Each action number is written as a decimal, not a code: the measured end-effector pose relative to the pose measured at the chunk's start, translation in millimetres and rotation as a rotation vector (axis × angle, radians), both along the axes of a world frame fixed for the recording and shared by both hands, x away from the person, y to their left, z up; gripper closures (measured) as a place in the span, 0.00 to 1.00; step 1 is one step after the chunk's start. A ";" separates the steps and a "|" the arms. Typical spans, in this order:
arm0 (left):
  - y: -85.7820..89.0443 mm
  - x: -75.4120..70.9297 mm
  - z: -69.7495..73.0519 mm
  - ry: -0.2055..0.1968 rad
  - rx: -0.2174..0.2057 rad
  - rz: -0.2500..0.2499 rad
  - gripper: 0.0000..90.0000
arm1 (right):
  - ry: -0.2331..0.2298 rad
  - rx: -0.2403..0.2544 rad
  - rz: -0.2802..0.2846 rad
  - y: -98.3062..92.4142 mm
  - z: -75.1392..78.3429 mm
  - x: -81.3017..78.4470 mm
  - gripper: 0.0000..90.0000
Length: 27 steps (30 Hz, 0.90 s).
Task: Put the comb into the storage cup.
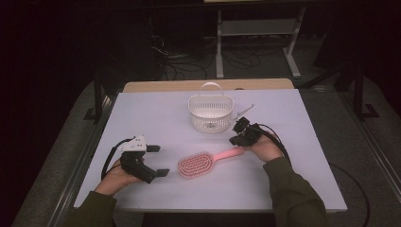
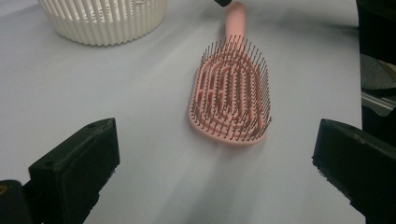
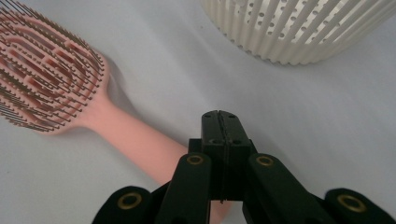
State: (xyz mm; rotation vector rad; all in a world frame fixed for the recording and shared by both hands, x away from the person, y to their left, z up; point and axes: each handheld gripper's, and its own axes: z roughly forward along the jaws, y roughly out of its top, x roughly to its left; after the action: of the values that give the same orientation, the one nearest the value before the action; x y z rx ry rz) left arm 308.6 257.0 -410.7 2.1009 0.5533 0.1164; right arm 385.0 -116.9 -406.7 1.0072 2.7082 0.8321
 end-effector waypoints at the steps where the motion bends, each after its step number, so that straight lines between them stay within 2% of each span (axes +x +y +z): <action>1: 0.1 -0.1 0.2 0.000 0.001 0.000 0.00 | 0.000 -0.002 0.000 0.3 -1.0 -0.1 0.99; 20: -0.9 -0.9 -0.4 0.003 0.006 0.001 0.01 | 0.003 -0.021 -0.009 -2.1 -11.1 1.0 0.99; 27: -0.6 -1.0 -0.3 0.002 0.008 0.003 0.01 | 0.001 -0.009 -0.010 -4.3 -10.7 -1.0 0.99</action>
State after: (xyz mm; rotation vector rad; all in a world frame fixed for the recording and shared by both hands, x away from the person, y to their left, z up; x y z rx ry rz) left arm 307.6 256.4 -411.0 2.1081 0.5582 0.1178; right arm 384.0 -121.2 -417.4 1.0182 2.7033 0.8173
